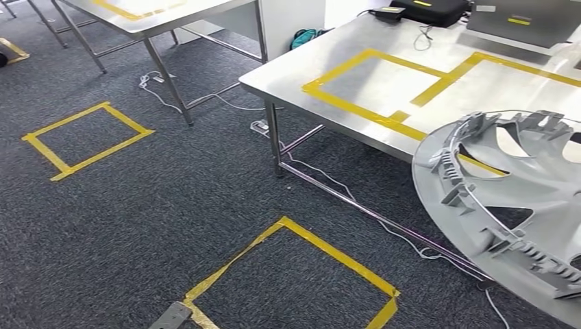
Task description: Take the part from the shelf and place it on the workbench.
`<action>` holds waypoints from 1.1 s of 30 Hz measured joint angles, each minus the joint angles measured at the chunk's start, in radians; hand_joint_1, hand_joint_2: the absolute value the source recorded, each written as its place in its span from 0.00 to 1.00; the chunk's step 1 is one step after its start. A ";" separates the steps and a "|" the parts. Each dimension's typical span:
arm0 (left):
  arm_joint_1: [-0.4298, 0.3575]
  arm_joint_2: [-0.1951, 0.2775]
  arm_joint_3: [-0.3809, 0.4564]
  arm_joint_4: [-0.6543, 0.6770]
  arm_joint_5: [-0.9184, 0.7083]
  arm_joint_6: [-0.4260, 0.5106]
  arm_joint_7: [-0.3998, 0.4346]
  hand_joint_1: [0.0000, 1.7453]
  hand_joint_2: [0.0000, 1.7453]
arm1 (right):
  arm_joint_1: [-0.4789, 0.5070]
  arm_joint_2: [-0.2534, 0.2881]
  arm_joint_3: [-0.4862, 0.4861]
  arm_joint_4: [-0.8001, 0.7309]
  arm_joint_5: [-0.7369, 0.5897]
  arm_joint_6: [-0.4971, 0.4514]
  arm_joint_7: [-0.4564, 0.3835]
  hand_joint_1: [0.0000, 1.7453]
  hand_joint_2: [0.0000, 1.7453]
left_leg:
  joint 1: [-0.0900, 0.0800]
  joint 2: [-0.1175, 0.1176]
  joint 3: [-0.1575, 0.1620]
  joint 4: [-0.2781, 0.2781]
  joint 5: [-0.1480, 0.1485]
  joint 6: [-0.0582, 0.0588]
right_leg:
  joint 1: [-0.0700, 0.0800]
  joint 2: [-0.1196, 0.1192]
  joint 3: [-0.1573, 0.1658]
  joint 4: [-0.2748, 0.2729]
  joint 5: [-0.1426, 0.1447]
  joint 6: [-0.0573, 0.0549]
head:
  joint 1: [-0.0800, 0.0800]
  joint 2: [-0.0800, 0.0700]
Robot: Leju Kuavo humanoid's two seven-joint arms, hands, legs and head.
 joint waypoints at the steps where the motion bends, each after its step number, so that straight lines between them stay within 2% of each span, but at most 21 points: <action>1: 0.000 0.000 0.001 -0.003 0.000 -0.002 0.000 0.00 1.00 | 0.000 0.000 -0.001 0.001 -0.002 0.000 -0.002 1.00 1.00 | 0.003 -0.007 0.026 -0.056 0.038 -0.001 | -0.002 0.013 0.000 0.000 0.001 0.003 | 0.000 0.000; 2: 0.000 0.000 0.002 -0.006 0.001 -0.005 0.001 0.00 1.00 | 0.001 0.000 -0.001 0.001 -0.007 0.000 -0.007 1.00 1.00 | 0.007 -0.024 0.058 -0.127 0.073 -0.003 | -0.003 0.025 0.000 0.001 0.002 0.007 | 0.000 0.000; 4: 0.001 -0.002 0.007 -0.012 0.004 -0.009 0.000 0.00 1.00 | 0.001 0.000 -0.002 0.002 -0.016 0.000 -0.020 1.00 1.00 | 0.013 -0.058 0.107 -0.235 0.104 0.000 | -0.003 0.046 -0.007 0.005 0.003 0.019 | -0.001 0.000; 5: 0.001 -0.003 0.009 -0.014 0.006 -0.011 -0.001 0.00 1.00 | 0.002 0.000 -0.002 0.002 -0.021 0.000 -0.028 1.00 1.00 | 0.013 -0.067 0.115 -0.256 0.103 0.004 | -0.004 0.055 -0.011 0.005 0.004 0.025 | -0.002 0.000; 7: 0.002 -0.003 0.014 -0.016 0.009 -0.011 -0.005 0.00 1.00 | 0.004 0.000 -0.002 0.002 -0.030 0.000 -0.039 1.00 1.00 | 0.009 -0.055 0.117 -0.261 0.102 0.020 | -0.008 0.067 -0.020 0.000 0.007 0.038 | -0.002 0.000; 9: -0.002 -0.001 0.016 -0.017 0.007 -0.007 -0.016 0.00 1.00 | 0.007 0.000 -0.004 0.003 -0.041 0.000 -0.047 1.00 1.00 | 0.009 -0.042 0.119 -0.264 0.104 0.036 | -0.009 0.035 -0.037 0.027 -0.011 0.046 | 0.002 0.000; 11: -0.005 -0.001 0.018 -0.016 0.001 -0.001 -0.029 0.00 1.00 | 0.009 0.000 -0.005 0.004 -0.047 0.000 -0.052 1.00 1.00 | 0.007 -0.030 0.121 -0.266 0.104 0.046 | -0.006 -0.020 -0.085 0.132 -0.069 0.049 | 0.008 0.000; 13: -0.001 0.000 0.020 -0.013 -0.006 0.005 -0.038 0.00 1.00 | 0.010 0.000 -0.007 0.005 -0.048 0.000 -0.053 1.00 1.00 | 0.002 -0.015 0.123 -0.265 0.100 0.050 | -0.006 -0.041 -0.148 0.258 -0.121 0.051 | 0.010 0.000; 14: 0.001 0.000 0.022 -0.011 -0.011 0.008 -0.041 0.00 1.00 | 0.011 0.000 -0.007 0.005 -0.048 0.000 -0.053 1.00 1.00 | 0.001 -0.009 0.126 -0.265 0.098 0.050 | -0.005 -0.043 -0.162 0.283 -0.122 0.051 | 0.010 0.000; 15: 0.002 0.000 0.025 -0.010 -0.015 0.009 -0.043 0.00 1.00 | 0.013 0.000 -0.008 0.006 -0.048 0.000 -0.052 1.00 1.00 | 0.000 -0.004 0.130 -0.265 0.094 0.050 | -0.005 -0.044 -0.156 0.271 -0.104 0.050 | 0.010 0.000; 17: 0.001 -0.001 0.030 -0.008 -0.027 0.010 -0.046 0.00 1.00 | 0.015 0.000 -0.012 0.006 -0.049 0.000 -0.052 1.00 1.00 | 0.000 0.000 0.142 -0.265 0.085 0.046 | -0.004 -0.048 -0.094 0.149 -0.034 0.043 | 0.010 0.000; 19: -0.005 -0.001 0.033 -0.007 -0.043 0.009 -0.041 0.00 1.00 | 0.015 0.000 -0.014 0.006 -0.051 0.000 -0.054 1.00 1.00 | -0.004 0.002 0.151 -0.263 0.073 0.037 | 0.001 -0.055 -0.034 0.040 0.001 0.036 | 0.010 0.000; 21: -0.013 -0.002 0.034 -0.006 -0.052 0.002 -0.025 0.00 1.00 | 0.013 0.000 -0.016 0.006 -0.052 0.000 -0.055 1.00 1.00 | -0.005 0.003 0.155 -0.265 0.066 0.026 | 0.007 -0.056 -0.019 0.019 -0.006 0.029 | 0.009 0.000; 24: -0.026 -0.003 0.035 -0.008 -0.053 -0.009 -0.009 0.00 1.00 | 0.014 0.000 -0.018 0.006 -0.052 0.000 -0.056 1.00 1.00 | -0.001 0.004 0.155 -0.249 0.051 0.009 | 0.006 -0.050 -0.003 0.009 -0.013 0.012 | 0.006 0.000; 26: -0.029 -0.003 0.036 -0.008 -0.054 -0.011 -0.005 0.00 1.00 | 0.011 0.000 -0.020 0.006 -0.052 0.000 -0.056 1.00 1.00 | 0.000 0.002 0.103 -0.152 0.015 0.002 | 0.002 -0.048 0.014 0.002 -0.020 0.001 | 0.002 0.000; 28: -0.028 -0.003 0.037 -0.008 -0.054 -0.012 -0.002 0.00 1.00 | 0.008 0.000 -0.021 0.006 -0.052 0.000 -0.057 1.00 1.00 | 0.001 0.001 0.010 -0.016 -0.018 -0.001 | 0.002 -0.044 0.027 0.002 -0.033 -0.005 | 0.000 0.000; 29: -0.026 -0.003 0.037 -0.008 -0.054 -0.013 -0.002 0.00 1.00 | 0.008 0.000 -0.023 0.006 -0.052 0.000 -0.057 1.00 1.00 | 0.001 0.001 -0.026 0.022 -0.011 -0.002 | 0.002 -0.039 0.037 0.002 -0.042 -0.005 | 0.000 0.000; 30: -0.024 -0.003 0.037 -0.008 -0.054 -0.013 -0.001 0.00 1.00 | 0.008 0.000 -0.024 0.007 -0.052 0.000 -0.057 1.00 1.00 | 0.001 0.001 -0.044 0.023 0.016 -0.001 | 0.002 -0.035 0.048 0.002 -0.051 -0.004 | 0.000 0.000; 31: -0.023 -0.003 0.038 -0.008 -0.054 -0.013 -0.001 0.00 1.00 | 0.008 0.000 -0.025 0.007 -0.052 0.000 -0.057 1.00 1.00 | 0.001 0.001 -0.042 -0.014 0.062 0.000 | 0.001 -0.031 0.062 0.002 -0.061 -0.002 | 0.000 0.000; 32: -0.023 -0.002 0.038 -0.008 -0.054 -0.013 -0.001 0.00 1.00 | 0.008 0.000 -0.026 0.007 -0.052 0.000 -0.057 1.00 1.00 | 0.001 0.001 -0.027 -0.076 0.116 0.002 | 0.000 -0.028 0.073 0.002 -0.072 0.001 | 0.000 0.000; 33: -0.024 -0.001 0.039 -0.008 -0.054 -0.013 -0.001 0.00 1.00 | 0.007 0.000 -0.026 0.007 -0.052 0.000 -0.057 1.00 1.00 | 0.000 0.000 -0.006 -0.136 0.150 0.005 | 0.002 -0.026 0.083 0.001 -0.085 0.007 | 0.000 0.000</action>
